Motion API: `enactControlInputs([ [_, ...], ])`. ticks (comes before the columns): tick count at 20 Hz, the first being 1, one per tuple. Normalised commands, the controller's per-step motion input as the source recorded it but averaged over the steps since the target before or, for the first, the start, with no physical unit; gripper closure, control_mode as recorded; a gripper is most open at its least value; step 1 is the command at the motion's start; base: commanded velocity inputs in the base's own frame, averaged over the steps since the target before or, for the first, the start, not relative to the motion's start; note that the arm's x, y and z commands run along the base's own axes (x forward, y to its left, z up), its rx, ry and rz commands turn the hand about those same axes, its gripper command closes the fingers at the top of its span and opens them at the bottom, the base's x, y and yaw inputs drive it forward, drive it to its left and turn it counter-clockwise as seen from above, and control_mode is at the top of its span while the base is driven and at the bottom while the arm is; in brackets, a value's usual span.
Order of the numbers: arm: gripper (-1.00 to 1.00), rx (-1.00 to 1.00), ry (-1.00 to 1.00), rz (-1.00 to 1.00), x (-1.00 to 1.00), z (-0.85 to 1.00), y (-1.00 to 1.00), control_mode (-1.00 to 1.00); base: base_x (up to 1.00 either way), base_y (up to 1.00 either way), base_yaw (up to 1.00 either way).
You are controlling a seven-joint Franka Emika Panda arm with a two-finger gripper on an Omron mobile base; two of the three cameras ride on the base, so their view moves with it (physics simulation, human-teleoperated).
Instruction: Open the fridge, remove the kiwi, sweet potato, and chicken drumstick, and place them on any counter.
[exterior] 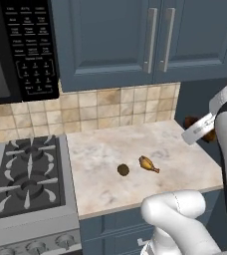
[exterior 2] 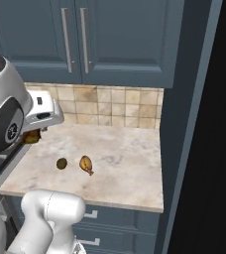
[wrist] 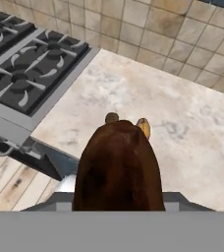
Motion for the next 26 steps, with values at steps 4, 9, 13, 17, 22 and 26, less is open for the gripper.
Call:
enactControlInputs([
  [4, 1.0, -0.04, 0.04, 0.0, 0.55, -0.52, -0.05, -1.0, 0.0, 0.0, 0.0],
  [9, 1.0, -0.07, 0.0, 0.0, 0.59, -0.59, -0.06, -1.0, 0.0, 0.0, 0.0],
  [13, 1.0, -0.12, 0.01, 0.0, 0.54, -0.59, -0.2, -1.0, 0.0, 0.0, 0.0],
  [17, 1.0, -0.11, 0.02, 0.0, 0.4, -0.5, -0.27, -1.0, 0.0, 0.0, 0.0],
  [22, 1.0, -0.01, 0.08, 0.0, 0.35, -0.26, -0.28, -1.0, 0.0, 0.0, 0.0],
  [26, 1.0, 0.0, 0.07, 0.0, 0.42, -0.27, -0.36, -1.0, 0.0, 0.0, 0.0],
])
